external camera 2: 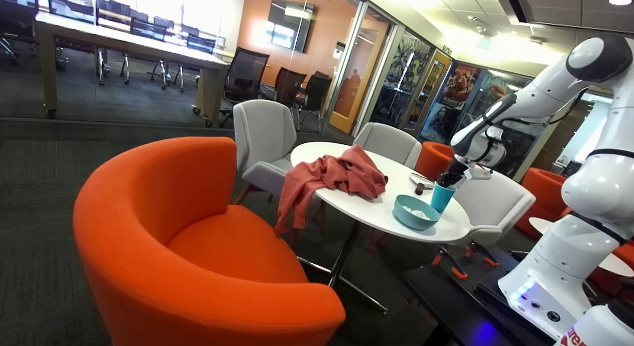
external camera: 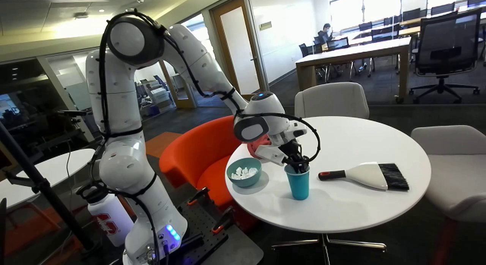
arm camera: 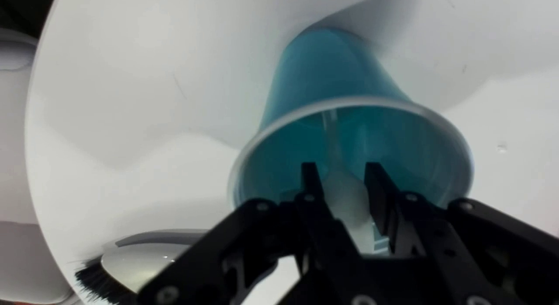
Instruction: Remove the spoon from the cup and put it on the table
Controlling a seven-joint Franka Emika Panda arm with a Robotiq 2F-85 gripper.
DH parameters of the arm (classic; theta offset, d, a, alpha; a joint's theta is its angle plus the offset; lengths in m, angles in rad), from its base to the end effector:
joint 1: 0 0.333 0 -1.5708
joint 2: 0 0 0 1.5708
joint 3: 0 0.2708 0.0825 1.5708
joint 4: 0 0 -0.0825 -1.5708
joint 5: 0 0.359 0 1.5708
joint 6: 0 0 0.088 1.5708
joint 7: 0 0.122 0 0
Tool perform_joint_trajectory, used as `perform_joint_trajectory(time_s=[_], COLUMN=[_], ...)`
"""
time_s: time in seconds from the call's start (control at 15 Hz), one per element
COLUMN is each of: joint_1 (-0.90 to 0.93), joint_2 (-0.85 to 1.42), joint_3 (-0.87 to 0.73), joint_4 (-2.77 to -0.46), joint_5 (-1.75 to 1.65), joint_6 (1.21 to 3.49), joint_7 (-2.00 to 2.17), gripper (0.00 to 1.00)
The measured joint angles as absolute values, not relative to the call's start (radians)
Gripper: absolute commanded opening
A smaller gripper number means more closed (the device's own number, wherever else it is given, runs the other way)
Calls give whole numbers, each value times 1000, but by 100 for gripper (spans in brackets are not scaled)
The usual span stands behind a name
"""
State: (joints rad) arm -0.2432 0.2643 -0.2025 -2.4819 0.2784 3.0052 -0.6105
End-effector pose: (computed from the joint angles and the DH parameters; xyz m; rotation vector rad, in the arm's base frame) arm 0.4223 -0.2285 0.1806 3.0008 -0.1383 0.3680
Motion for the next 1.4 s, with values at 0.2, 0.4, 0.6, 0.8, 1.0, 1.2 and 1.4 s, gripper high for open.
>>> perform_joint_trajectory(time_s=[0.2, 0.4, 0.6, 0.8, 1.0, 1.2, 1.4], joint_1=[-248, -259, -279, -301, -304, -299, -262], joint_2=[264, 247, 178, 74, -41, -150, -249], joint_3=[-200, -198, -191, -178, -174, -175, -184], joint_4=[-2491, -2521, -2570, -2620, -2652, -2668, -2673], joint_5=[278, 278, 278, 283, 309, 321, 361], joint_6=[3033, 3066, 3066, 3056, 3022, 2993, 2982], joint_7=[-625, -641, -678, -726, -781, -804, -834], gripper=[8, 8, 8, 8, 8, 8, 8])
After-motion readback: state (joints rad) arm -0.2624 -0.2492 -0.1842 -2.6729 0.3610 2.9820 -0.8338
